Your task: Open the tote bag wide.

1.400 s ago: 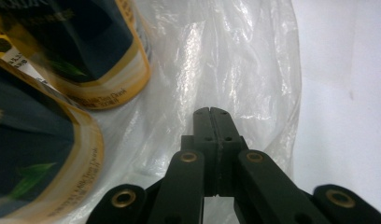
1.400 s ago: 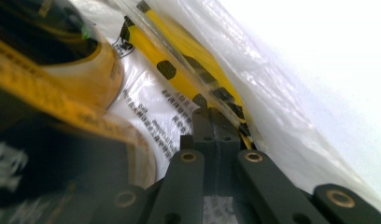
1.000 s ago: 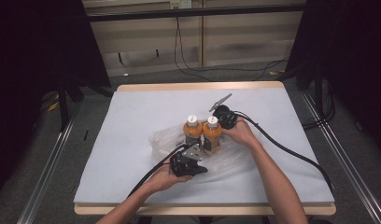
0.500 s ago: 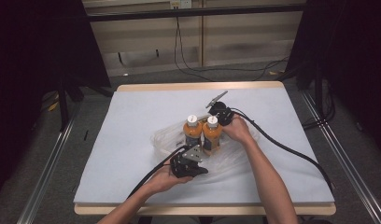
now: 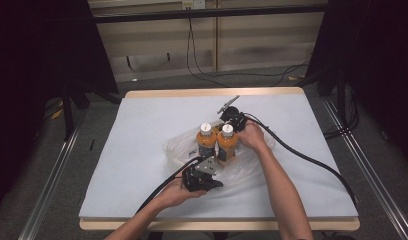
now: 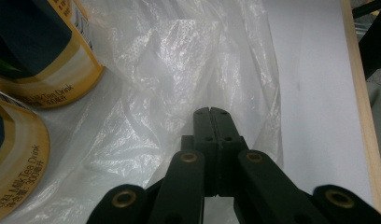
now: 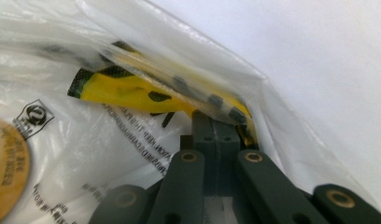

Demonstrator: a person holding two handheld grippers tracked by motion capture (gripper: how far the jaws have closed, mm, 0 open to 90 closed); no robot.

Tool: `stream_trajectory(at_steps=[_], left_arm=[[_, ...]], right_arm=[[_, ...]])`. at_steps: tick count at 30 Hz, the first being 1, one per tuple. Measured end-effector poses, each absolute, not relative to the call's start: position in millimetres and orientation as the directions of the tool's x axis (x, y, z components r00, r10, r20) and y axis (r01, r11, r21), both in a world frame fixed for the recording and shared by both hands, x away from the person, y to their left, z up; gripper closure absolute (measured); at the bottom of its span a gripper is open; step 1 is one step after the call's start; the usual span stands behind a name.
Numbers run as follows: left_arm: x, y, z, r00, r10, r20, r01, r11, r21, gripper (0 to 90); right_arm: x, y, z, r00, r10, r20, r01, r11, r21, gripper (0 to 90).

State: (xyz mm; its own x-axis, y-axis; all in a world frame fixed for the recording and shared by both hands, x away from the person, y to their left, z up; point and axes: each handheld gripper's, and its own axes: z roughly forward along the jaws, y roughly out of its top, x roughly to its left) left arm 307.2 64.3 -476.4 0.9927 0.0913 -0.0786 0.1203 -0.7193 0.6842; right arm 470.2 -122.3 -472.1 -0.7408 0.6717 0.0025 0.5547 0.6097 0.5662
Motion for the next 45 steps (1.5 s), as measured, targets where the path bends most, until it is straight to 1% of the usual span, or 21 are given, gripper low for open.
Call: stream_trajectory(at_steps=[6,8,13,14,15,18,19,20,23,24,30,32,33,34,35,36,40,44,45], left_arm=[[302.3,63.5,-475.7,0.994,0.067,-0.081,0.104,-0.724,0.682,90.0],[300.3,63.7,-474.1,0.996,0.054,-0.078,0.092,-0.739,0.668,90.0],[300.0,63.8,-474.1,0.994,0.033,-0.101,0.092,-0.738,0.668,90.0],[298.4,63.6,-473.0,0.996,0.039,-0.079,0.081,-0.749,0.658,90.0],[296.9,63.1,-474.9,0.995,0.043,-0.086,0.09,-0.731,0.676,90.0],[295.4,62.7,-474.7,0.996,0.043,-0.08,0.086,-0.732,0.676,90.0],[296.4,63.1,-472.7,0.997,0.031,-0.074,0.072,-0.75,0.657,90.0],[295.7,62.6,-475.0,0.996,0.036,-0.082,0.082,-0.729,0.679,90.0],[295.2,63.1,-474.4,0.996,0.029,-0.084,0.078,-0.734,0.674,90.0],[296.4,63.8,-472.3,0.995,0.01,-0.102,0.075,-0.751,0.656,90.0],[297.0,65.2,-472.1,0.995,0.031,-0.091,0.084,-0.741,0.666,90.0],[301.1,68.6,-469.6,0.994,0.045,-0.104,0.104,-0.722,0.683,90.0],[305.7,73.9,-465.5,0.99,0.076,-0.118,0.137,-0.694,0.706,90.0],[305.7,73.9,-465.5,0.99,0.076,-0.118,0.137,-0.694,0.706,90.0],[308.6,77.8,-462.6,0.989,0.093,-0.119,0.15,-0.67,0.727,90.0],[311.1,80.6,-459.6,0.988,0.092,-0.12,0.151,-0.669,0.728,90.0],[319.7,96.4,-446.6,0.981,0.152,-0.117,0.187,-0.615,0.766,90.0],[326.1,105.6,-437.5,0.977,0.178,-0.113,0.198,-0.58,0.79,90.0],[330.6,111.5,-431.7,0.975,0.199,-0.104,0.201,-0.566,0.799,90.0]], right_arm=[[476.0,-122.7,-473.2,-0.724,0.689,0.009,0.567,0.588,0.577,90.0],[478.2,-123.1,-473.6,-0.723,0.691,0.007,0.565,0.585,0.582,90.0],[480.9,-123.0,-474.4,-0.712,0.702,0.001,0.568,0.575,0.588,90.0],[480.8,-122.6,-474.1,-0.707,0.708,0.007,0.577,0.57,0.585,90.0],[481.3,-122.6,-474.2,-0.708,0.707,0.003,0.574,0.572,0.586,90.0],[482.1,-122.5,-474.1,-0.707,0.707,0.002,0.574,0.572,0.586,90.0],[482.5,-122.6,-474.3,-0.707,0.707,0.001,0.573,0.572,0.587,90.0],[482.9,-122.5,-474.4,-0.706,0.708,-0.002,0.572,0.572,0.588,90.0],[484.6,-121.7,-475.3,-0.699,0.715,-0.017,0.566,0.567,0.598,90.0],[484.7,-121.5,-475.4,-0.695,0.719,-0.017,0.569,0.565,0.598,90.0],[484.1,-122.8,-475.3,-0.683,0.73,0.011,0.588,0.541,0.602,90.0],[483.4,-124.3,-475.1,-0.691,0.722,0.044,0.594,0.532,0.604,90.0],[479.5,-124.0,-472.3,-0.701,0.711,0.055,0.591,0.536,0.603,90.0],[479.5,-124.0,-472.3,-0.701,0.711,0.055,0.591,0.536,0.603,90.0],[477.8,-124.3,-470.5,-0.704,0.708,0.06,0.589,0.534,0.607,90.0],[475.3,-125.5,-466.5,-0.711,0.7,0.072,0.578,0.522,0.627,90.0],[463.7,-132.7,-447.8,-0.722,0.684,0.1,0.559,0.492,0.668,90.0],[455.3,-140.0,-438.8,-0.725,0.681,0.1,0.546,0.48,0.686,90.0],[451.5,-142.8,-435.2,-0.728,0.679,0.096,0.538,0.479,0.694,90.0]])
